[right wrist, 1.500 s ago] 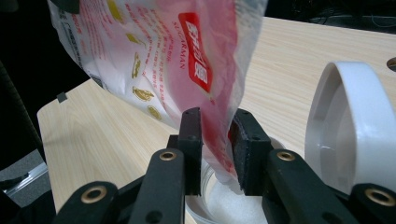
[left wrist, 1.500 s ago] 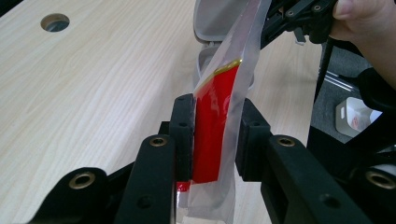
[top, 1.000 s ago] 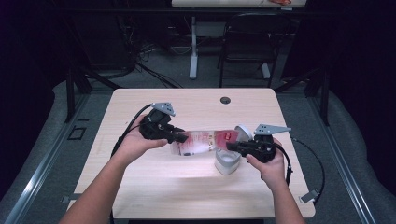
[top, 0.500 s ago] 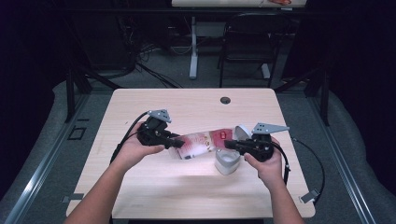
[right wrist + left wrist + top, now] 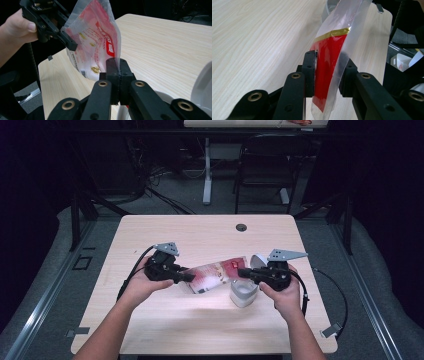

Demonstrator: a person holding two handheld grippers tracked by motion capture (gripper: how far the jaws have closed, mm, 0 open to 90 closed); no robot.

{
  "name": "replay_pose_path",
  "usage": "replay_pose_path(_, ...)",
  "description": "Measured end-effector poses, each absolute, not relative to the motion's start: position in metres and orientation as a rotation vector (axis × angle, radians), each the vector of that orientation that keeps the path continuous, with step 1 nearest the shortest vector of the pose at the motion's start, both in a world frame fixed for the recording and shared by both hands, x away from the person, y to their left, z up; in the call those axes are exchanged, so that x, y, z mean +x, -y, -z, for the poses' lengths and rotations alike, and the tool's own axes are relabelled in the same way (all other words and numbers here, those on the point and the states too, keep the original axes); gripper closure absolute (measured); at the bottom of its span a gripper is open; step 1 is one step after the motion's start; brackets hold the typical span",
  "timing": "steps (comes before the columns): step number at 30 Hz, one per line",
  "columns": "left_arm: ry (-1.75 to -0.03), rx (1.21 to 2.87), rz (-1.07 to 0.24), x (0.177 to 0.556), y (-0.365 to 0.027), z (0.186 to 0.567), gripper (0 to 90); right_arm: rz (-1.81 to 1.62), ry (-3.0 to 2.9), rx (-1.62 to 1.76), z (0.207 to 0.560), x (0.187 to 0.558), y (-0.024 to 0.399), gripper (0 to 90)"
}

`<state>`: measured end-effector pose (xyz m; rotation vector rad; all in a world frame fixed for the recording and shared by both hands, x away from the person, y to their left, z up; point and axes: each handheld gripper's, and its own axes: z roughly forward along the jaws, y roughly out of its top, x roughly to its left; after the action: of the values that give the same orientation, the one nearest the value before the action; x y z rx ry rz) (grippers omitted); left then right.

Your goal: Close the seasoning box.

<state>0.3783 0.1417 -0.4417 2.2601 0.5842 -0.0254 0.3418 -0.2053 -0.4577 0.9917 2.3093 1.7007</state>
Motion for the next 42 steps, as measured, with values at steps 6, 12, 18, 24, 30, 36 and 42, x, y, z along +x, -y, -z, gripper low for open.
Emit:
replay_pose_path(6,-0.600,2.236,0.033,0.377,-0.150,0.448,71.5,-1.723,-2.317,0.989,0.455,0.344,0.198,90.0)
replay_pose_path(12,-0.594,2.192,0.062,0.375,-0.156,0.456,71.3,-1.703,-2.341,0.968,0.448,0.344,0.193,90.0)
replay_pose_path(18,-0.587,2.180,0.062,0.373,-0.161,0.463,69.8,-1.667,-2.376,0.940,0.443,0.341,0.187,90.0)
replay_pose_path(24,-0.588,2.185,0.035,0.370,-0.163,0.470,69.1,-1.647,-2.403,0.925,0.442,0.342,0.182,90.0)
replay_pose_path(30,-0.590,2.175,0.023,0.368,-0.168,0.477,68.4,-1.618,-2.426,0.912,0.440,0.342,0.174,90.0)
replay_pose_path(36,-0.593,2.151,0.027,0.364,-0.175,0.485,68.3,-1.572,-2.465,0.899,0.438,0.342,0.167,90.0)
replay_pose_path(42,-0.600,2.159,0.026,0.364,-0.179,0.488,68.0,-1.551,-2.479,0.892,0.437,0.343,0.160,90.0)
